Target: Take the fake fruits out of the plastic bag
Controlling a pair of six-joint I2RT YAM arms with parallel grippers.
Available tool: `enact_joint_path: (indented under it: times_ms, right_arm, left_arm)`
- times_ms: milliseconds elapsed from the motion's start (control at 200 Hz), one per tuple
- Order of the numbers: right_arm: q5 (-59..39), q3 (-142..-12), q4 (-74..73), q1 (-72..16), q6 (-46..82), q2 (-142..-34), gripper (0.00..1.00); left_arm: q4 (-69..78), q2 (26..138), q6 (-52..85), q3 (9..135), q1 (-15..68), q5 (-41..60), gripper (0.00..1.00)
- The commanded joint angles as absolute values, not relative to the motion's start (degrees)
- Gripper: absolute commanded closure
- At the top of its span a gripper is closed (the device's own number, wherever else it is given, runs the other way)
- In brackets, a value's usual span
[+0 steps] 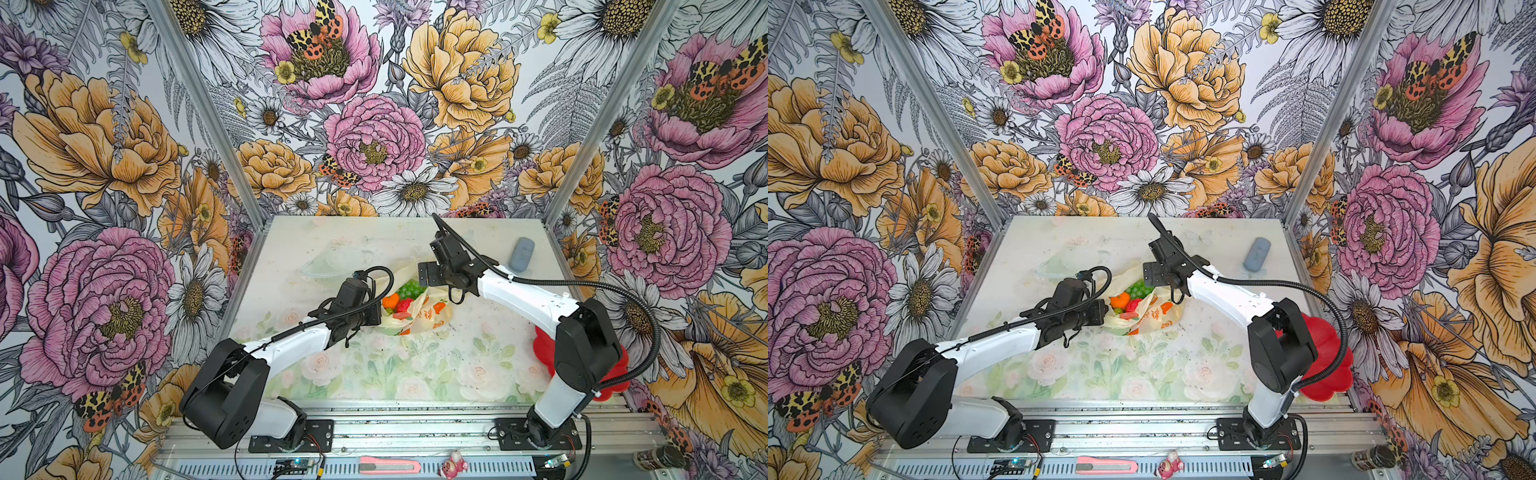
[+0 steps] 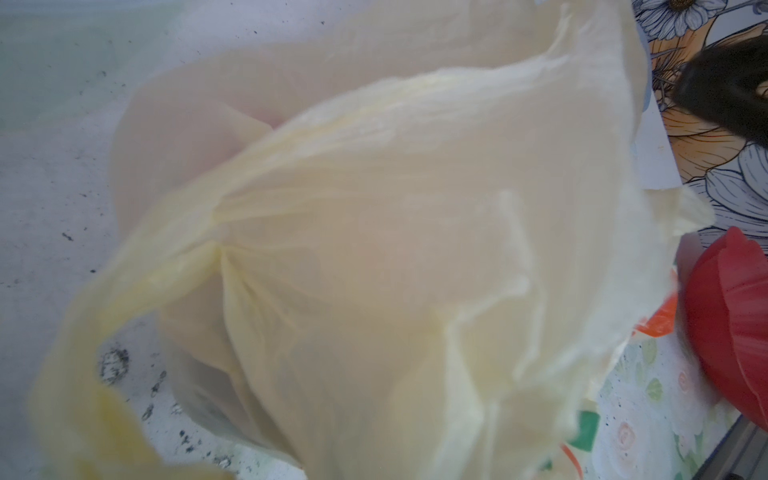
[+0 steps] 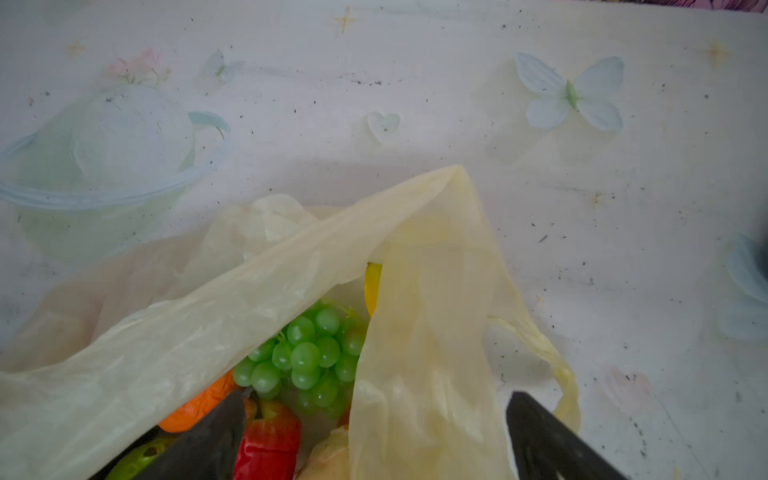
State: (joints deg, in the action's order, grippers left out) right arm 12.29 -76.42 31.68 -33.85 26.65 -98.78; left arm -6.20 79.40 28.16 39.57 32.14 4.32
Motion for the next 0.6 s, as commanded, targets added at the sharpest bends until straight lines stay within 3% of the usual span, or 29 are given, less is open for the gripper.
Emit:
enact_joint_path:
  times_ms: [0, 165, 270, 595]
  right_arm:
    - [16.4, -75.2, 33.1, -33.5, 30.3, -100.9, 0.01]
    - [14.0, -73.8, 33.0, -34.4, 31.4, -102.4, 0.02]
    - [14.1, -70.5, 33.0, -34.5, 32.0, -101.3, 0.1]
    - [10.4, -60.6, 29.0, -33.1, 33.2, -91.1, 0.61]
  left_arm:
    - [-4.4, 79.4, 29.5, 40.2, 32.5, 3.4, 0.98]
    - [-5.5, 79.5, 31.0, 39.8, 32.0, 1.0, 0.97]
    - [-5.6, 79.5, 32.7, 39.3, 30.6, 0.8, 0.97]
    - [-5.7, 80.0, 35.0, 37.9, 27.0, 0.4, 0.97]
